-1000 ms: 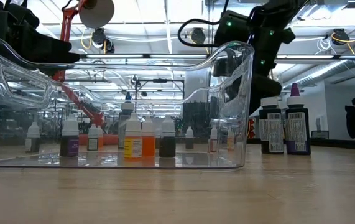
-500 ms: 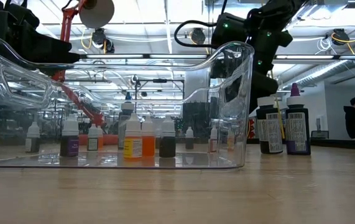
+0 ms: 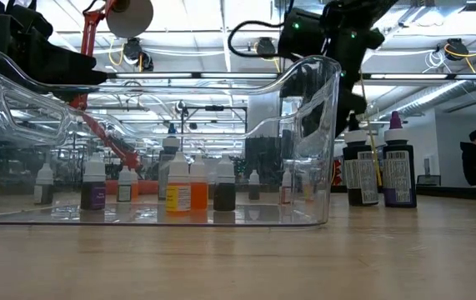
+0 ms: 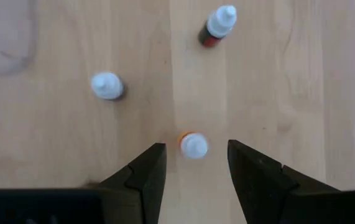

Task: Pick & Place food coloring
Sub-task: Move the large black food coloring to the top right of the table

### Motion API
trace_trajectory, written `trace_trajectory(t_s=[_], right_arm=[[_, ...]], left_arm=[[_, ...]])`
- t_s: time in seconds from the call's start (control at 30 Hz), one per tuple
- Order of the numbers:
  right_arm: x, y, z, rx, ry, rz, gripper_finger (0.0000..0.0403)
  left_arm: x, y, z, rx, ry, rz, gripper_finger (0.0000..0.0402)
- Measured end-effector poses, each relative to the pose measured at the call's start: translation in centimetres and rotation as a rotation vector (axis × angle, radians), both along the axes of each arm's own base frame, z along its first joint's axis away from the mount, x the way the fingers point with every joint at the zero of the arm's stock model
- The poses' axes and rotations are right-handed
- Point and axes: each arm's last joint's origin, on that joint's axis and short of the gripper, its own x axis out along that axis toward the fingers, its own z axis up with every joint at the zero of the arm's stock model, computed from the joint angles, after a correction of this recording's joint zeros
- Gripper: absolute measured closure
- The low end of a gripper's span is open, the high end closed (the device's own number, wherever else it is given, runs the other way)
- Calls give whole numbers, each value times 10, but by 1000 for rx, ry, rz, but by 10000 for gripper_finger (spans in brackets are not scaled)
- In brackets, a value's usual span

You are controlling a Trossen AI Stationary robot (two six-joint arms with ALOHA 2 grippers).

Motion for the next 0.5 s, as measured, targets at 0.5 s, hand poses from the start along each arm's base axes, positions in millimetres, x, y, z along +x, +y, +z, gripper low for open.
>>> trace_trajectory(t_s=[0.5], right_arm=[[-4,21,51,79,184,-79,243]], left_arm=[[0,0,0,0,0,0,144]])
